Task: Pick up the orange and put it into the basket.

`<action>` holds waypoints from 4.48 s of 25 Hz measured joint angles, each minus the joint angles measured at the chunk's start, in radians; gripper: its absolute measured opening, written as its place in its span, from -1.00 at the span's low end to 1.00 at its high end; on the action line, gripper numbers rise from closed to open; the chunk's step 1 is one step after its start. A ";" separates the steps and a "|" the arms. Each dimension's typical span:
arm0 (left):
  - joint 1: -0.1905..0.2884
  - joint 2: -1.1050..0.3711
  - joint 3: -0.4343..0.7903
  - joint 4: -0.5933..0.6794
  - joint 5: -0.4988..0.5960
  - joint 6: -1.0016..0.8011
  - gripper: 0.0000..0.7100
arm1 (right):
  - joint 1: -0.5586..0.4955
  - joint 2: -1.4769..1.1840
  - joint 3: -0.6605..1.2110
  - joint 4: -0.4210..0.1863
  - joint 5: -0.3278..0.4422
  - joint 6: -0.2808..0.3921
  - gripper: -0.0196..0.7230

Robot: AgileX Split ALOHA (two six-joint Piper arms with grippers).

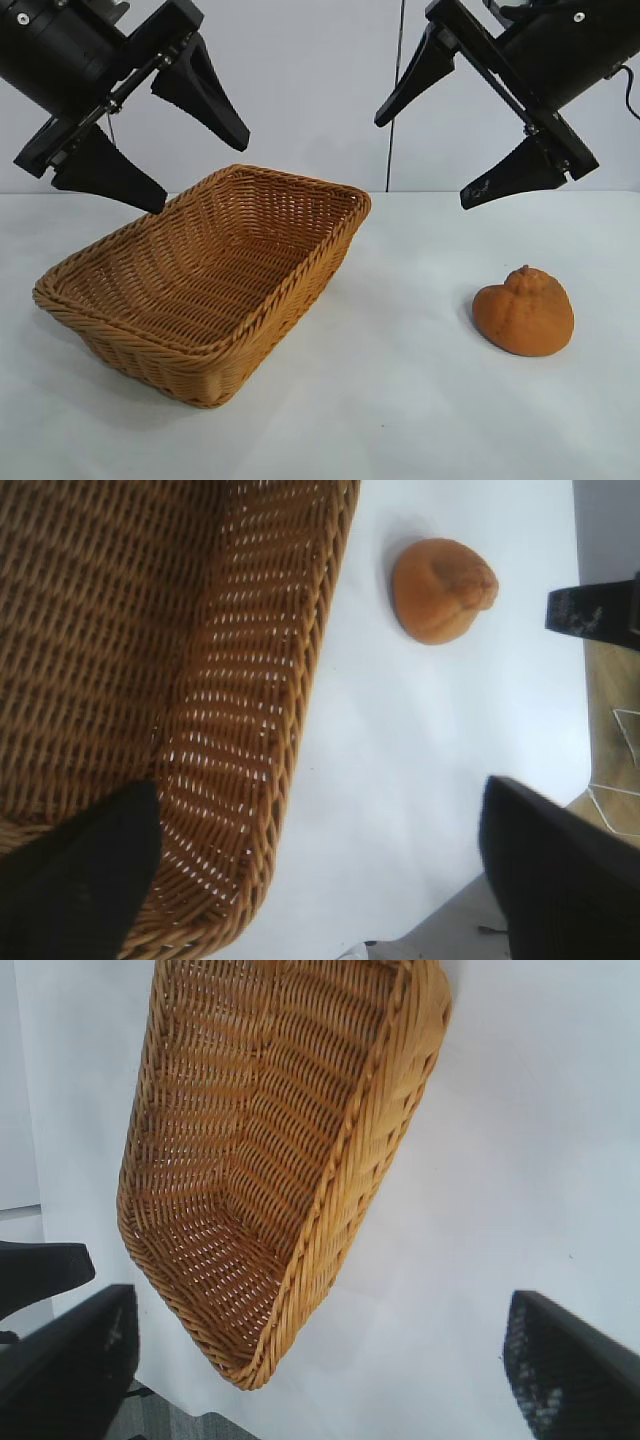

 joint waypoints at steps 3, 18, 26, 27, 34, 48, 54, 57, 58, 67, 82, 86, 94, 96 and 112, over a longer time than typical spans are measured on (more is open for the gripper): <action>0.000 0.000 0.000 0.001 0.000 0.000 0.74 | 0.000 0.000 0.000 0.000 0.000 0.000 0.88; 0.000 0.000 0.000 0.001 0.000 0.000 0.74 | 0.000 0.000 0.000 0.000 -0.001 0.000 0.88; 0.000 0.000 0.000 0.001 -0.001 0.000 0.74 | 0.000 0.000 0.000 0.000 -0.001 0.000 0.88; 0.000 0.000 0.000 0.001 -0.002 0.000 0.74 | 0.000 0.000 0.000 0.000 -0.001 0.000 0.88; 0.000 -0.010 0.000 0.023 0.020 -0.056 0.74 | 0.000 0.000 0.000 0.000 -0.001 0.000 0.88; -0.003 -0.211 0.015 0.457 0.135 -0.721 0.74 | 0.000 0.000 0.000 0.000 -0.002 0.000 0.88; -0.003 -0.231 0.115 0.544 0.127 -0.957 0.74 | 0.000 0.000 0.000 0.000 -0.002 0.000 0.88; -0.003 -0.231 0.160 0.581 0.085 -1.065 0.74 | 0.000 0.000 0.000 0.000 -0.003 0.000 0.88; -0.003 -0.231 0.170 0.586 0.062 -1.097 0.74 | 0.000 0.000 0.000 0.000 -0.003 0.000 0.88; -0.058 -0.225 0.201 0.586 -0.090 -1.278 0.74 | 0.000 0.000 0.000 0.000 -0.005 0.000 0.88; -0.070 0.022 0.205 0.593 -0.193 -1.294 0.74 | 0.000 0.000 0.000 0.000 -0.005 0.000 0.88; -0.070 0.091 0.205 0.566 -0.279 -1.295 0.74 | 0.000 0.000 0.000 0.000 -0.008 0.000 0.88; -0.070 0.185 0.206 0.527 -0.327 -1.295 0.74 | 0.000 0.000 0.000 0.000 -0.012 0.000 0.88; -0.070 0.196 0.206 0.525 -0.345 -1.295 0.74 | 0.000 0.000 0.000 0.000 -0.013 0.000 0.88; -0.070 0.195 0.184 0.510 -0.270 -1.288 -0.72 | 0.000 0.000 0.000 0.001 -0.017 0.000 0.88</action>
